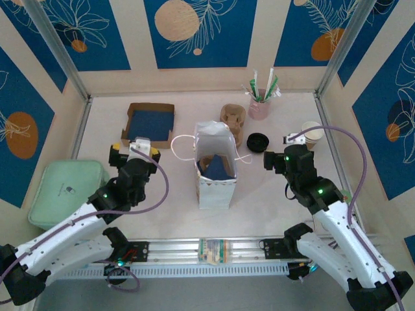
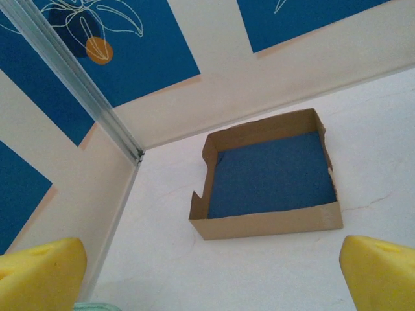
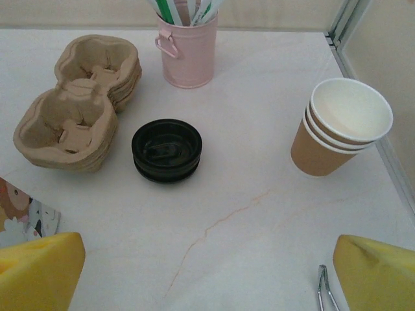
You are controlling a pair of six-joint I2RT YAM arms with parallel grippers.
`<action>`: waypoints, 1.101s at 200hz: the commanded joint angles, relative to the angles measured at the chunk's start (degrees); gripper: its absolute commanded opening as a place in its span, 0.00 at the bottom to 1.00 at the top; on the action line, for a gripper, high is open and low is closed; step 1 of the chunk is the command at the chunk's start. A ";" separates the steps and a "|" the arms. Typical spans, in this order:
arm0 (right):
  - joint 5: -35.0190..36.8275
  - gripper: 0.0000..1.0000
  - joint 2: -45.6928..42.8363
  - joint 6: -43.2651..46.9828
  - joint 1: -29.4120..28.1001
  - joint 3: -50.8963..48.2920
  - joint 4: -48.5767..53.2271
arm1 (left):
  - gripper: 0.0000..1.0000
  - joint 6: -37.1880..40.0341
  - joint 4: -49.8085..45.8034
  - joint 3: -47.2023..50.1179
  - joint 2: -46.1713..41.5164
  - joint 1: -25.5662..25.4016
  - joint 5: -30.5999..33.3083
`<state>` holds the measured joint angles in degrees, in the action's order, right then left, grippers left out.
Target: Pack the takeout coffee
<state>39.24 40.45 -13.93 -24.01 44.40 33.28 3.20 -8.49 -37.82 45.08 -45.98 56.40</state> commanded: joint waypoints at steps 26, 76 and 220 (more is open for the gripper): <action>-3.03 0.99 -5.86 1.94 0.37 -6.60 -8.81 | 1.00 0.47 5.93 5.68 0.78 0.46 2.13; -1.26 0.99 -6.87 0.52 0.55 -10.67 -8.22 | 1.00 -0.59 8.80 10.28 2.18 0.46 3.05; 1.43 0.99 -8.79 1.11 0.46 -18.80 -10.78 | 1.00 -1.61 10.01 16.62 0.28 0.47 6.31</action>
<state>40.71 33.26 -13.45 -23.55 26.83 24.82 1.61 -0.27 -21.89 46.24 -45.98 60.69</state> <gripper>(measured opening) 0.992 0.996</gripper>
